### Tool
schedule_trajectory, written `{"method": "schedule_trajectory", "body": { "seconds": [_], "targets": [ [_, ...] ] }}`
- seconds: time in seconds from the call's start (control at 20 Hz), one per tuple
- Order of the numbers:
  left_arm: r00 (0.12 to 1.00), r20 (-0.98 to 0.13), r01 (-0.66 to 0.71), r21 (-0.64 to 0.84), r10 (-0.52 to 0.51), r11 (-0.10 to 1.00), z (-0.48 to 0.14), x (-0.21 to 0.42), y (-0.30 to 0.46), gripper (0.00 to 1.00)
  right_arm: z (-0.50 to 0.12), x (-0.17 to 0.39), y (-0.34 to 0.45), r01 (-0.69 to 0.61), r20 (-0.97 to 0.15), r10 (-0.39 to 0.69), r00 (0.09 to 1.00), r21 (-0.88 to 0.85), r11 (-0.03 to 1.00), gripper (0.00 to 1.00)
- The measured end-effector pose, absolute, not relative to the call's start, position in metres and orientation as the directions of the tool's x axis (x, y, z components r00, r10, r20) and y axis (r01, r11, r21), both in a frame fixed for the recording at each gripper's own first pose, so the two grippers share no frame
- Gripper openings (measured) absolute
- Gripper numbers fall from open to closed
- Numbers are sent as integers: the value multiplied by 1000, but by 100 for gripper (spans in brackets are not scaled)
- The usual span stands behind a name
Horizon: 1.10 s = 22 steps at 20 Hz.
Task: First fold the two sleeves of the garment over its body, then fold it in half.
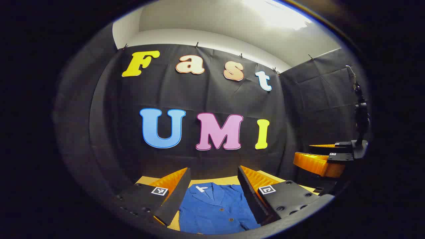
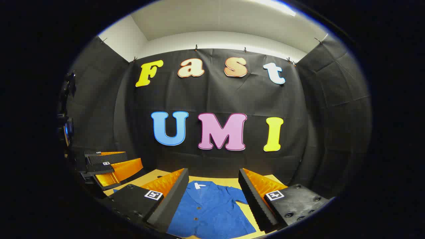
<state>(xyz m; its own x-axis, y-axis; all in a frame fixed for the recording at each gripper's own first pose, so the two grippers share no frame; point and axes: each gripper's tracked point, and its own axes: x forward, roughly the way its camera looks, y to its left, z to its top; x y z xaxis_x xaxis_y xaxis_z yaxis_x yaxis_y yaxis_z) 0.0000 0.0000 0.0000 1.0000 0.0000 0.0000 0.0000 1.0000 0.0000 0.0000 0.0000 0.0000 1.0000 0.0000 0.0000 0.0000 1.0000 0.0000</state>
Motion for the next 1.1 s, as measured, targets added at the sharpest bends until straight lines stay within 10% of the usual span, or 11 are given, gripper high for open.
{"method": "schedule_trajectory", "body": {
  "seconds": [0.75, 1.1],
  "targets": [
    [995, -20, -96, -8, 96, 995, -9, -2, -2, 81, 2, 0, -21, -15, 27, 15, 1000, 7, 1000, 96],
    [990, -75, -121, 31, 123, 992, -28, -6, 0, 81, -67, 43, -24, -29, -152, 35, 988, 36, 999, 96]
  ]
}}
